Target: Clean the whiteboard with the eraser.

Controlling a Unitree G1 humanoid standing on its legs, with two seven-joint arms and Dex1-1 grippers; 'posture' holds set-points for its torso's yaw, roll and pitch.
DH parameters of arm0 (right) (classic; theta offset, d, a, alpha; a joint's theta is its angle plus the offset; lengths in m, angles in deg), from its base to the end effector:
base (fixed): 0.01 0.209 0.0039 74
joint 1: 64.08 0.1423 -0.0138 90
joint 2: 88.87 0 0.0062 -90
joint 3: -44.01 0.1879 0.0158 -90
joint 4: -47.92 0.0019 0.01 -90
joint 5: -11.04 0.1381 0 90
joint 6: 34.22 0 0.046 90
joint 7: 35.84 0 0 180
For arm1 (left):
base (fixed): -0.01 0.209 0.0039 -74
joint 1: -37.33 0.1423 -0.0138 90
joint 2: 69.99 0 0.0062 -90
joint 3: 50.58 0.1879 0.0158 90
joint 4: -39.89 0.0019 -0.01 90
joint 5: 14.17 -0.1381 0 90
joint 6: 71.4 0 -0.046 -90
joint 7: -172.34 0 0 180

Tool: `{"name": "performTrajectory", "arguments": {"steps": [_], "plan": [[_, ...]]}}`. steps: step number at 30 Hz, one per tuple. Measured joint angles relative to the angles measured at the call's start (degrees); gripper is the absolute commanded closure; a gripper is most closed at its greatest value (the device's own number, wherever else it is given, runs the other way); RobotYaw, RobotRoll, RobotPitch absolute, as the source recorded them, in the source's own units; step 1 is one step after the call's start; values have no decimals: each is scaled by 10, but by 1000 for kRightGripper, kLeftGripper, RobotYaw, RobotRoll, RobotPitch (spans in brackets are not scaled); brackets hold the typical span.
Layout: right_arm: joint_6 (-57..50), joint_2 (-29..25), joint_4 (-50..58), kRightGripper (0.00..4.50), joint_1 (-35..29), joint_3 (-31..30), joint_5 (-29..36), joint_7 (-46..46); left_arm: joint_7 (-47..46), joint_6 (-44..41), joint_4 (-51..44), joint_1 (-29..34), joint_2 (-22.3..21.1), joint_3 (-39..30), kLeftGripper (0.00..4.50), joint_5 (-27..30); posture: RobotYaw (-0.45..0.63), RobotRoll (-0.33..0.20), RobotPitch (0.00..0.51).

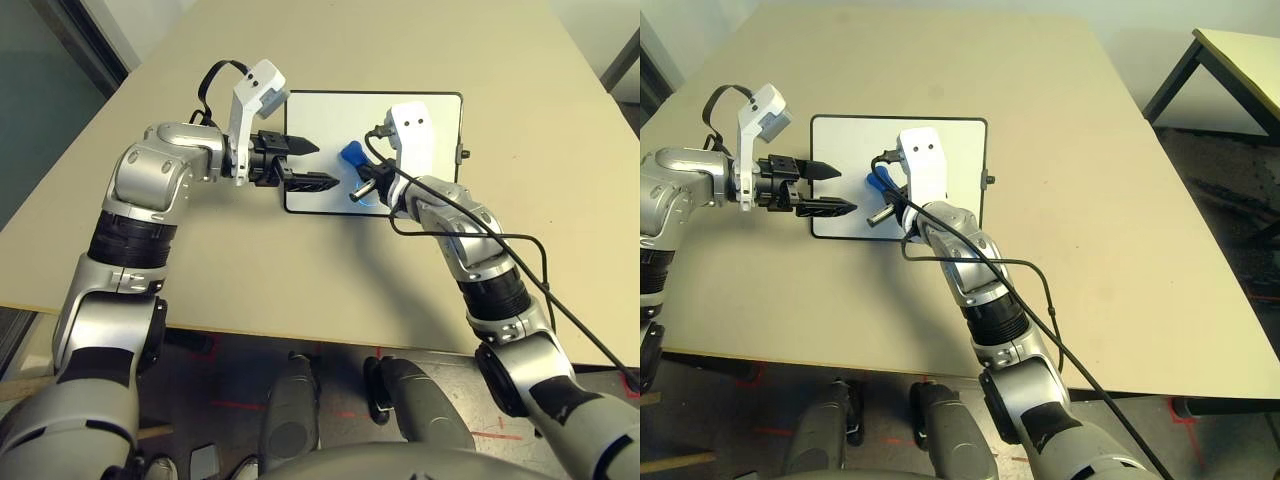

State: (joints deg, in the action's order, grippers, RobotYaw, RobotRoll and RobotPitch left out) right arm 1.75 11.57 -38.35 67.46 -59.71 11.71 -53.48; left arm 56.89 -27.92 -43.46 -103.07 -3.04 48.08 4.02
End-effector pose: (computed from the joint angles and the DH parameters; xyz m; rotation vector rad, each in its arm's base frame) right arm 0.2888 -0.0780 0.1773 -0.2877 0.2218 0.5902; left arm 0.3123 0.2118 0.2424 0.3179 0.3169 -1.0926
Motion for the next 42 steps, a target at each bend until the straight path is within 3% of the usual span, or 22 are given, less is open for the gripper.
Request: {"name": "performTrajectory", "arguments": {"steps": [9,15,42], "plan": [[15,-15,-23,4487,15,7,10,-11,0,0,0,0,2,2,0,0,-26,0,181],[36,-54,-68,4487,65,56,11,-5,0,0,0,-1,2,2,0,0,-23,0,182],[45,-123,-93,4487,96,118,10,28,3,0,0,-1,1,5,0,0,-29,0,177]]}}
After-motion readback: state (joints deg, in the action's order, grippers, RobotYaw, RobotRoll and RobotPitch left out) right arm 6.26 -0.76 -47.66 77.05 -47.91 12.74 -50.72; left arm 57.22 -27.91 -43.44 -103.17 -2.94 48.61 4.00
